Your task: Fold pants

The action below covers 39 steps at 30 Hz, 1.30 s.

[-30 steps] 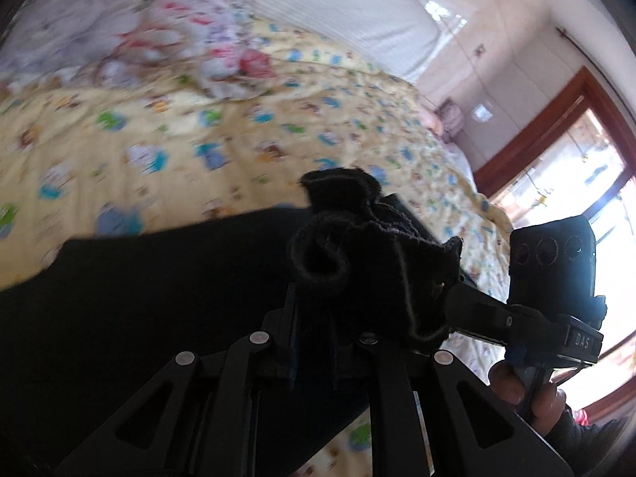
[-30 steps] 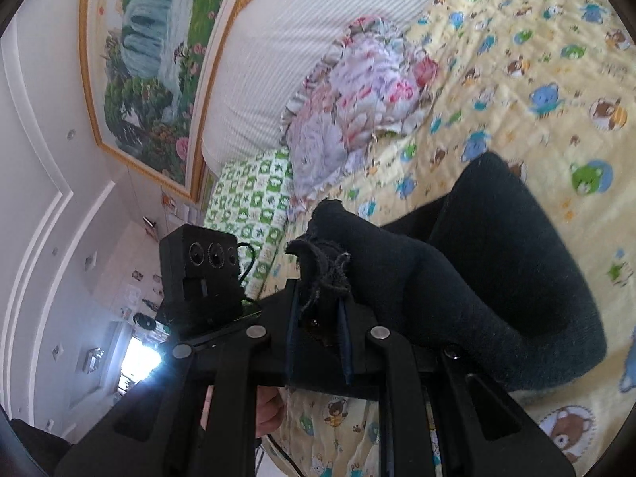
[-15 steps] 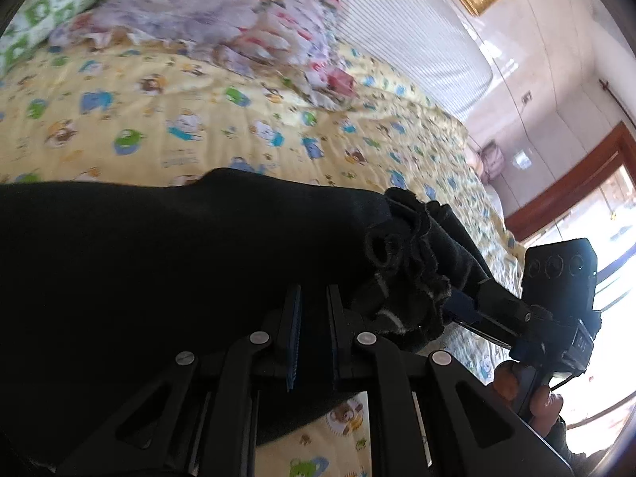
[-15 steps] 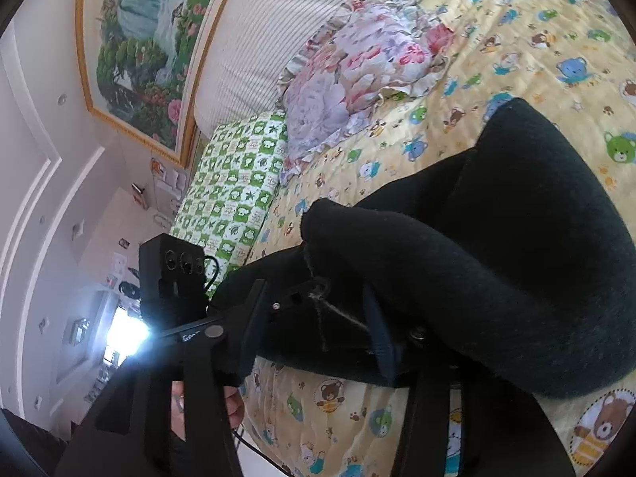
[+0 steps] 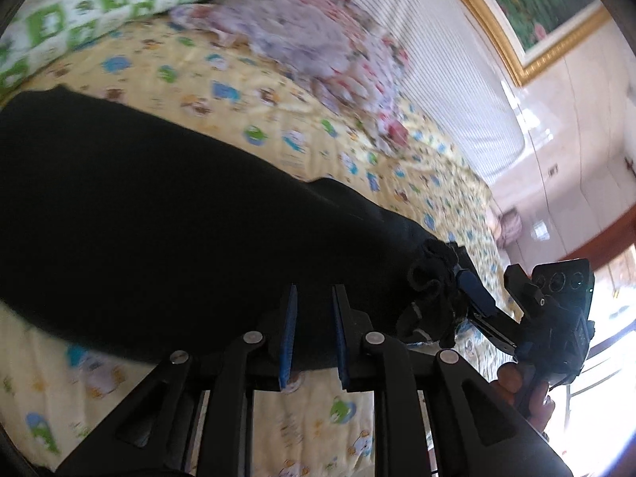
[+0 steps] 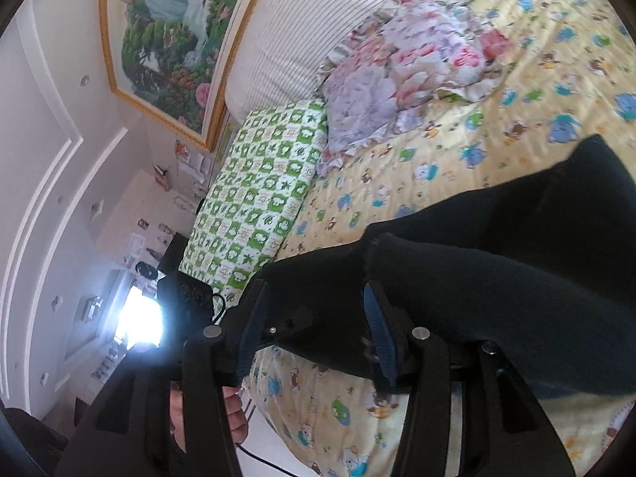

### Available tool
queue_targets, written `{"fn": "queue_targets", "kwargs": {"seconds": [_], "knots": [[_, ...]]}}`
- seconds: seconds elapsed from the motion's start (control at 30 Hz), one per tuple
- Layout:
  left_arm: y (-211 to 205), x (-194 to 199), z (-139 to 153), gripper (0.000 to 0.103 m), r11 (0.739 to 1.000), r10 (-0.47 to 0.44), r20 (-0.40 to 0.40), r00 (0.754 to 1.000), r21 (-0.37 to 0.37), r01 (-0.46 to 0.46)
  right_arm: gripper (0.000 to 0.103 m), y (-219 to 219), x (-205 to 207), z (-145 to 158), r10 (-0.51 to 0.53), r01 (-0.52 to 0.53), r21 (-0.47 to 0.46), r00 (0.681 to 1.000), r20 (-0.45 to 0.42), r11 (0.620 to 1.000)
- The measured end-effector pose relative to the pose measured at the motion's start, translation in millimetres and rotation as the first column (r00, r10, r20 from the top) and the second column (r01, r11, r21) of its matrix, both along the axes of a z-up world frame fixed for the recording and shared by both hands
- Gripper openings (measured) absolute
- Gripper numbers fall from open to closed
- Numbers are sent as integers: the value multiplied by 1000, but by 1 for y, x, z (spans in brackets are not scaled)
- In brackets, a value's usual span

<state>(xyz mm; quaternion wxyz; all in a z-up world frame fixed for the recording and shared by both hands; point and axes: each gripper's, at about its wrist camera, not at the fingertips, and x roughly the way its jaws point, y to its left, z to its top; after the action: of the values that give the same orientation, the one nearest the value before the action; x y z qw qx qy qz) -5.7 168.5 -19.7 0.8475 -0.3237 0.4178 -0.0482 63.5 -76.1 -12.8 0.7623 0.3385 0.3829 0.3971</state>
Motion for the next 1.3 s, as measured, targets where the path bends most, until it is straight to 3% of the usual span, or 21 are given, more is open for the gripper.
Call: {"fn": "queue_targets", "kwargs": {"seconds": [0.37, 0.43, 0.6, 0.73, 0.8, 1.0, 1.07, 1.2, 1.3], "knots": [[40, -48, 5, 17, 985, 168, -9, 986, 25, -168, 52, 58, 19, 7, 129, -128, -53, 992, 16, 990], [45, -54, 5, 17, 982, 186, -9, 983, 18, -186, 57, 67, 22, 9, 148, -146, -63, 989, 21, 987], [55, -66, 5, 18, 973, 229, -18, 973, 16, -228, 57, 91, 32, 16, 201, -197, -92, 979, 36, 976], [67, -80, 2, 28, 962, 273, -30, 962, 5, -273, 58, 110, 38, 22, 247, -240, -122, 968, 48, 963], [74, -87, 0, 34, 954, 301, -35, 953, 1, -301, 58, 123, 42, 24, 279, -269, -149, 959, 50, 952], [98, -99, -11, 37, 922, 378, -64, 924, -60, -382, 63, 161, 55, 25, 369, -346, -243, 928, 52, 906], [106, -101, -15, 53, 913, 389, -61, 919, -107, -394, 63, 179, 63, 24, 405, -377, -287, 913, 44, 881], [117, -102, -15, 58, 892, 438, -66, 897, -91, -443, 64, 210, 79, 25, 464, -423, -357, 885, 33, 833], [124, -101, -20, 61, 877, 462, -84, 883, -107, -469, 64, 240, 90, 28, 535, -471, -422, 844, 40, 775]]}}
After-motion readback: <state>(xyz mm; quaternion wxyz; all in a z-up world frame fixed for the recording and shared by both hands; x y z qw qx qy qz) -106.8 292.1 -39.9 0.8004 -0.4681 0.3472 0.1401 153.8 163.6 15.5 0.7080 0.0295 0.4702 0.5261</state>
